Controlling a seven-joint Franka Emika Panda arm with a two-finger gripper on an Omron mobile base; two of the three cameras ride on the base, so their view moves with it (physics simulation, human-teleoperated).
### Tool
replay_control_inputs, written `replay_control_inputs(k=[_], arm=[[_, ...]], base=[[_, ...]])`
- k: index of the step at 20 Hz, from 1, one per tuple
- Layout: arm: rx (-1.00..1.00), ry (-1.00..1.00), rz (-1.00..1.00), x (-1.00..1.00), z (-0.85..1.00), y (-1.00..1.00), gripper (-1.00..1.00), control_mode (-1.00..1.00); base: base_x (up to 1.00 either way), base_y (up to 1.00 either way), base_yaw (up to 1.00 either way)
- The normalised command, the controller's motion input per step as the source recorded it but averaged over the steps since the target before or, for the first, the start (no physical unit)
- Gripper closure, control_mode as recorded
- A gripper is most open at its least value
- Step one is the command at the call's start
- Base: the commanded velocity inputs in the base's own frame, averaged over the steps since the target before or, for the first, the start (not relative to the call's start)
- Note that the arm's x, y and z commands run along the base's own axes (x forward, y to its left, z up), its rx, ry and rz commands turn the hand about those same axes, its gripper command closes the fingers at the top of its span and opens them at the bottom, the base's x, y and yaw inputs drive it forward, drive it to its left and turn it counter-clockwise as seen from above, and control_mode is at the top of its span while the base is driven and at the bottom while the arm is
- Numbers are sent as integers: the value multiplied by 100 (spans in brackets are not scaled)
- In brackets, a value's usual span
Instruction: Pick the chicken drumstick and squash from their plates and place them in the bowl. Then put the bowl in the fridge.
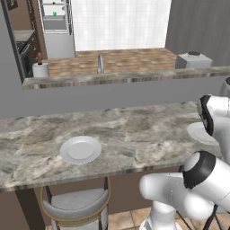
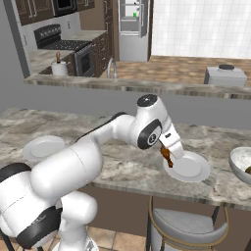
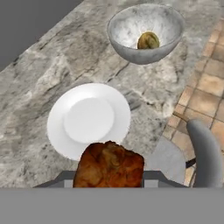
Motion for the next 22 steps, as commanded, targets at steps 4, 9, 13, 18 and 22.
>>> replay_control_inputs(k=[4,9,13,18,22], arm=[[2,-21,14,0,18,-41,100,-100],[0,-13,11,0,15,-44,100,-100],[0,-12,13,0,10,-40,100,-100],[0,-19,15,-1,5,-41,100,-100],[0,-16,14,-3,7,-42,100,-100]], base=[[0,0,0],[0,0,0],[0,0,0],[0,0,0],[0,0,0]])
